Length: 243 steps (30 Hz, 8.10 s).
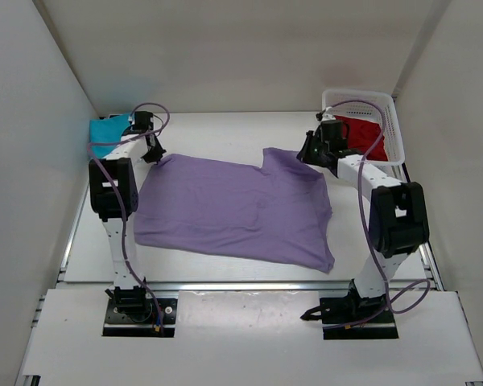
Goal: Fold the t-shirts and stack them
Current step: Grap the side of the flattened tshirt furthest away from the robot with both arms, then fold the other side of the tshirt into a rectangle, then rotate the tshirt 90 degrees
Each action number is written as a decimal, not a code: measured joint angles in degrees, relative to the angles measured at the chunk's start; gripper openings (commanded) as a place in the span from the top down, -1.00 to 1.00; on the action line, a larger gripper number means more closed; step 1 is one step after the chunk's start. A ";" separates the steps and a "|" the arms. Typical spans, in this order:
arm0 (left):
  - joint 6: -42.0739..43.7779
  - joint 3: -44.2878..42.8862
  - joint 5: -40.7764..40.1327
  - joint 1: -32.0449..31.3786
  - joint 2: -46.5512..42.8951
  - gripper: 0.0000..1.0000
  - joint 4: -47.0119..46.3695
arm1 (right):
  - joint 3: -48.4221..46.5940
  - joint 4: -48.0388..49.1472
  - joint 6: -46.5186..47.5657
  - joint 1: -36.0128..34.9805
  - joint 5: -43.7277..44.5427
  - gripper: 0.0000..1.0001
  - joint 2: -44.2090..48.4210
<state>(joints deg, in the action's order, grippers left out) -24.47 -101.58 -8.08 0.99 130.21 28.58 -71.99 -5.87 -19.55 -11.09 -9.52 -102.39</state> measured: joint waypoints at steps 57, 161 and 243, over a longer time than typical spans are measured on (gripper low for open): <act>-4.63 42.25 4.98 -2.93 -44.92 0.21 -13.49 | 40.44 -17.18 -8.61 -26.01 13.97 1.00 51.82; -19.43 79.08 19.08 -18.60 -66.29 0.21 -36.70 | 22.56 -12.26 1.92 -19.91 -6.49 0.72 20.98; -19.67 81.18 18.16 -20.00 -56.28 0.12 -42.34 | -16.98 -4.52 1.55 -5.42 -17.55 0.56 -24.20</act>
<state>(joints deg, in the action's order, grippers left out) -44.14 -20.40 10.09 -19.00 73.93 -13.76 -88.97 -10.39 -18.00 -16.51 -27.07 -126.58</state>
